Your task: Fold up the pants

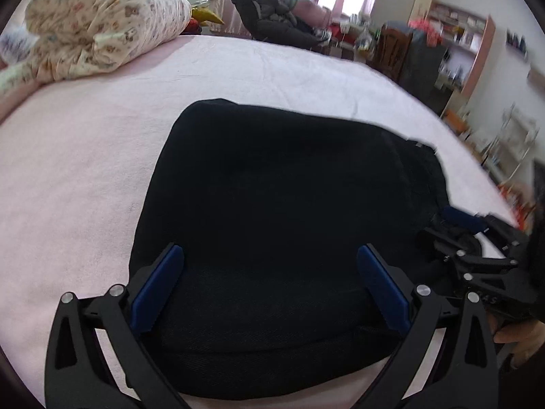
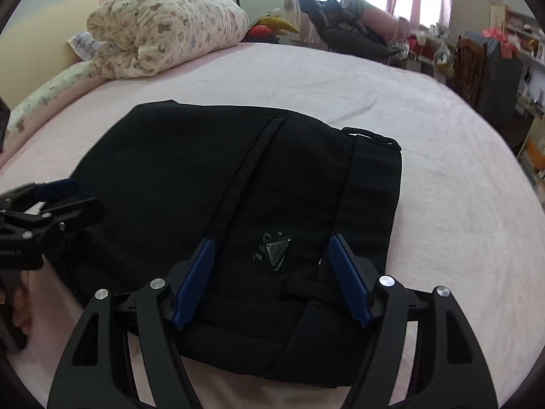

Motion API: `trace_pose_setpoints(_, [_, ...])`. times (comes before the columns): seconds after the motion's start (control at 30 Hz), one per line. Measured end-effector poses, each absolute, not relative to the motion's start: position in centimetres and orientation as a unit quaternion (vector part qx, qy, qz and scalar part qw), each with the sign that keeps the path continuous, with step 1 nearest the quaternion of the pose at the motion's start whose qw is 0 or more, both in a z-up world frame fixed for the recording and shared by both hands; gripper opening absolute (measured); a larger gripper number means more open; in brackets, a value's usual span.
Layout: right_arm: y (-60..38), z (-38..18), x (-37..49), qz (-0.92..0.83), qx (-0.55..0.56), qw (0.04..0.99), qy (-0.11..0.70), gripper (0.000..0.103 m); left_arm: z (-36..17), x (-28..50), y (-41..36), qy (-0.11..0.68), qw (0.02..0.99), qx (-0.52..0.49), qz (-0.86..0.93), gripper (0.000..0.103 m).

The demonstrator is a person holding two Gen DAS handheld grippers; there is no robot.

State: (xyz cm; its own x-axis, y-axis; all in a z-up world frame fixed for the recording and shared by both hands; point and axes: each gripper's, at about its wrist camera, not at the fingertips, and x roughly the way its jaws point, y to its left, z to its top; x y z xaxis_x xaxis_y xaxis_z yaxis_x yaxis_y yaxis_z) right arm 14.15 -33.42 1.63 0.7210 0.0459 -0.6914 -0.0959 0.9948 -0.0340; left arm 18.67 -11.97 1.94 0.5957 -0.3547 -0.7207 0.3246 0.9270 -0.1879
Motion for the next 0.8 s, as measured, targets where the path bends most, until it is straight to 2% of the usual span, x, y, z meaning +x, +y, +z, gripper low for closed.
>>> trace_pose_setpoints(0.27, [-34.6,2.3,12.9,0.032,-0.014,0.94,0.34,0.073,2.4,17.9,-11.5,0.394,0.899,-0.023,-0.19,0.101])
trace_pose_setpoints(0.33, [-35.7,3.9,11.2,0.019,0.025,0.948,0.316,0.078,3.5,16.2,-10.8,0.379,0.906,-0.031,-0.185,0.101])
trace_pose_setpoints(0.4, [-36.9,6.1,9.3,0.01,0.06,0.958,0.282,0.09,4.8,14.1,-9.9,0.353,0.919,-0.023,-0.176,0.101])
trace_pose_setpoints(0.47, [-37.4,8.2,6.6,-0.001,0.083,0.966,0.246,0.092,5.8,11.7,-9.0,0.331,0.928,-0.013,-0.172,0.101])
trace_pose_setpoints(0.53, [-37.0,9.5,3.9,-0.006,0.092,0.969,0.228,0.1,6.6,9.6,-8.4,0.315,0.934,-0.009,-0.17,0.101])
trace_pose_setpoints(0.8, [-31.9,8.7,-6.2,-0.036,0.01,0.983,0.182,0.102,7.0,-0.2,-6.6,0.275,0.95,0.027,-0.146,0.101])
